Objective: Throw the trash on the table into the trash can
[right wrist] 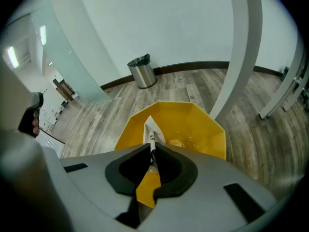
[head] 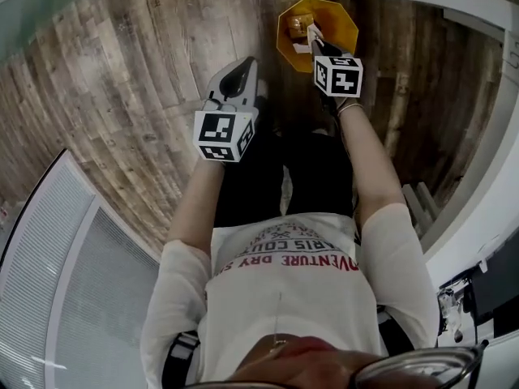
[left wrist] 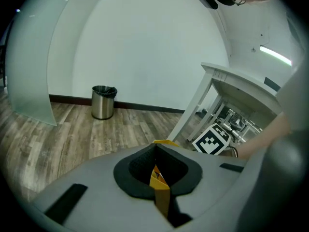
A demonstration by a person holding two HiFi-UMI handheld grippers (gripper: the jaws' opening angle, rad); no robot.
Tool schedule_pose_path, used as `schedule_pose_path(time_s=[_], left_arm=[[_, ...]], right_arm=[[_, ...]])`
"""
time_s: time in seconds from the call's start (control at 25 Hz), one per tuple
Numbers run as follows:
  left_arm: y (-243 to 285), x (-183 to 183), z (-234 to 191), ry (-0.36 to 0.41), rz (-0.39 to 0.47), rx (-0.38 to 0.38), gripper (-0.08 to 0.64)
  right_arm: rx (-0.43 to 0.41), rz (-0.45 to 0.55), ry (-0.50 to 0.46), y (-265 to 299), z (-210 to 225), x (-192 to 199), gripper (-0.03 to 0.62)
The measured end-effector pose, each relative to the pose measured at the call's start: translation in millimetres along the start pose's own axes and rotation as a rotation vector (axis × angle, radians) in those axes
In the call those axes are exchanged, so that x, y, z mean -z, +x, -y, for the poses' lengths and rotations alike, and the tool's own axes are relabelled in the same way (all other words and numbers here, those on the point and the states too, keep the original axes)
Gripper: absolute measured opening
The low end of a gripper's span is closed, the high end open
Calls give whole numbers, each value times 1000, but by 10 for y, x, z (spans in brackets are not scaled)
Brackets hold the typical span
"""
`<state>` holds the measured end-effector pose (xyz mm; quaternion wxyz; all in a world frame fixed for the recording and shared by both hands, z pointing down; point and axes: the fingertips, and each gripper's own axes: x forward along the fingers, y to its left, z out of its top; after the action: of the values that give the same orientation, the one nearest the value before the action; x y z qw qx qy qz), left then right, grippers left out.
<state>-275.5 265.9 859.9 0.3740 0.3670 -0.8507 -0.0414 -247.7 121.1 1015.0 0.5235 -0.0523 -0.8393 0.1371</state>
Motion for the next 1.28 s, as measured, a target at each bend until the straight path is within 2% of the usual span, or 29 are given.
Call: schedule_pose_path(time_s=[0.04, 0.08, 0.12, 0.16, 0.36, 0.52, 0.6, 0.64, 0.76, 1.08, 1.28], left_arm=[[23, 48, -2, -1, -1, -1, 23], [37, 84, 4, -2, -2, 0, 23], [43, 108, 16, -3, -3, 1, 23], [40, 122, 31, -2, -5, 2, 22], [-48, 76, 150, 2, -7, 8, 23], [-183, -109, 294, 11, -4, 11, 23], [-279, -274, 411, 21, 3, 18, 23], [-331, -376, 479, 26, 8, 22, 23], [-533, -733, 705, 34, 27, 28, 22], [-1319, -1786, 1586, 83, 94, 97, 23], [-1756, -2397, 2287, 165, 150, 173, 23]], right_arm=[[-6, -9, -2, 51, 12, 45, 31], [-10, -20, -6, 97, 25, 90, 65], [-10, -33, -10, 133, 37, 132, 194], [-6, -43, -15, 152, 45, 165, 216], [-2, -35, -42, 7, 4, 168, 233], [-13, 0, -31, -279, -97, -15, 233], [-9, 32, -33, -515, -159, -176, 227], [2, 50, -37, -658, -183, -268, 201], [60, 120, -28, -1178, -266, -567, 51], [33, 343, 22, -3095, -757, -1477, 26], [32, 530, 7, -4468, -896, -1900, 26]])
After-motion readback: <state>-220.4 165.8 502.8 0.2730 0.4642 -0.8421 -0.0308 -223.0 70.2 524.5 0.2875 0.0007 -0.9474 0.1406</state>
